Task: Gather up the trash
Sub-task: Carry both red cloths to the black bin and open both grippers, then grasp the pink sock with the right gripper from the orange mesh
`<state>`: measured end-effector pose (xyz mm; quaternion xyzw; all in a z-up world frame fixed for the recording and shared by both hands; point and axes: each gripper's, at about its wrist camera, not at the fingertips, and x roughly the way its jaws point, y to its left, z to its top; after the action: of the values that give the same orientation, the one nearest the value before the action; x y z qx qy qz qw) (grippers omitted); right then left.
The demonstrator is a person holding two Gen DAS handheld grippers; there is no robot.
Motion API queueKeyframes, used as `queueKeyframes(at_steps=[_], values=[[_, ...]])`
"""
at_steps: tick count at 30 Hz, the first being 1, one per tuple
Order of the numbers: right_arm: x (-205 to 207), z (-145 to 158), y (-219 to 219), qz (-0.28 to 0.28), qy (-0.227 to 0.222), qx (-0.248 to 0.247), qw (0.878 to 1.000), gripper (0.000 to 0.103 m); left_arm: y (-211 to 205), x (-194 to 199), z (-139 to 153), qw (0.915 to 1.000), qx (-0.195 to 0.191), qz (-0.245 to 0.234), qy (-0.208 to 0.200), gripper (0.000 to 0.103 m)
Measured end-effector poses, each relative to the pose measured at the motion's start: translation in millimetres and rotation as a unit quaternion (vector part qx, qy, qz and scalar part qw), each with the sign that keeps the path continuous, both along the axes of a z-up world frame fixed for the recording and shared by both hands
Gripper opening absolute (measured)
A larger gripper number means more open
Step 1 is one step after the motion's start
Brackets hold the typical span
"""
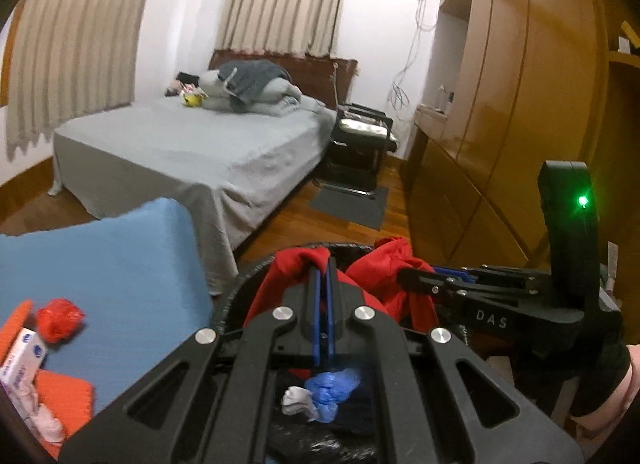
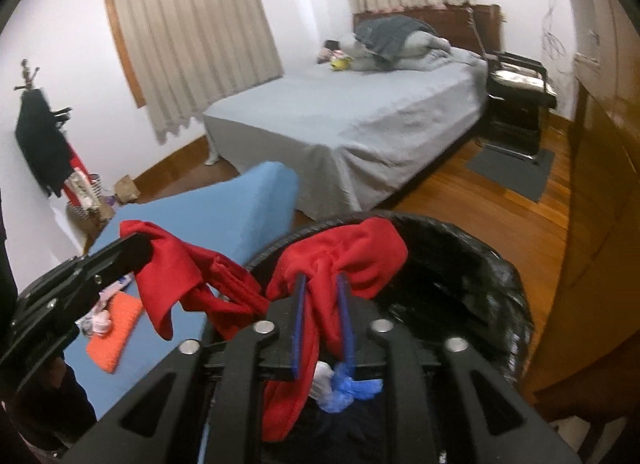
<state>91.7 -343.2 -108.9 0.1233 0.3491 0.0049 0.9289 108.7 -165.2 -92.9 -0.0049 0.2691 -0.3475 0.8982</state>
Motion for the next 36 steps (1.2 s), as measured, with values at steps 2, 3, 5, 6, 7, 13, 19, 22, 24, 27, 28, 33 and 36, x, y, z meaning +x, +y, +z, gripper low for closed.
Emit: queueKeyframes(at_steps=[2,3,5,6,7,13,19,22,24,27,28,33,36], values=[[-2.1,-5.6,-6.3,-0.009,0.007,0.000,1.000,0.021,-7.5,4.0,-7.3,0.9999,0.004,-0.010,0.012,0.005],[-2.9,-8.8,-9.4,-0.014,0.010,0.000,1.000,0.021,-10.7,5.3,-11.3,0.9997,0.006,-0.015,0.018,0.006],[-4.0,-14.0,-13.5,-0.019,0.017,0.002,1.000,0.023,-15.6,8.1,-18.8,0.9991,0.015,-0.023,0.031,0.011],[-6.1,-16.4,-15.4,-0.023,0.019,0.002,1.000,0.024,-17.1,8.4,-22.7,0.9989,0.019,-0.025,0.036,0.014],[-8.7,-17.4,-17.4,-0.024,0.020,0.003,1.000,0.025,-17.7,9.2,-24.8,0.9987,0.022,-0.026,0.038,0.014],[-13.4,-17.4,-18.1,-0.029,0.019,0.007,0.999,0.033,-6.7,6.9,-40.3,0.9973,0.046,-0.020,0.054,0.016],[-15.1,-7.8,-9.7,-0.028,0.000,0.003,1.000,0.070,33.9,0.5,-32.7,0.9979,0.043,0.042,0.025,0.049],[-13.9,0.7,0.7,-0.028,-0.016,-0.001,0.999,0.092,58.1,-0.5,-23.3,0.9957,0.049,0.079,0.007,0.062],[-13.2,7.2,12.2,-0.025,-0.030,-0.003,0.999,0.097,75.0,-2.8,-17.4,0.9930,0.052,0.106,-0.003,0.073],[-7.8,12.3,30.5,-0.007,-0.038,-0.006,0.999,0.097,105.5,-5.2,-11.9,0.9868,0.059,0.150,-0.009,0.077],[-5.3,12.9,36.9,-0.002,-0.039,-0.006,0.999,0.097,114.0,-6.2,-10.0,0.9849,0.060,0.162,-0.011,0.078],[8.6,12.0,78.1,0.039,-0.044,0.000,0.998,0.097,159.5,-11.4,-8.3,0.9707,0.078,0.227,-0.014,0.078],[16.5,7.2,104.6,0.061,-0.043,0.005,0.997,0.097,187.8,-15.6,-12.6,0.9616,0.086,0.260,-0.009,0.078]])
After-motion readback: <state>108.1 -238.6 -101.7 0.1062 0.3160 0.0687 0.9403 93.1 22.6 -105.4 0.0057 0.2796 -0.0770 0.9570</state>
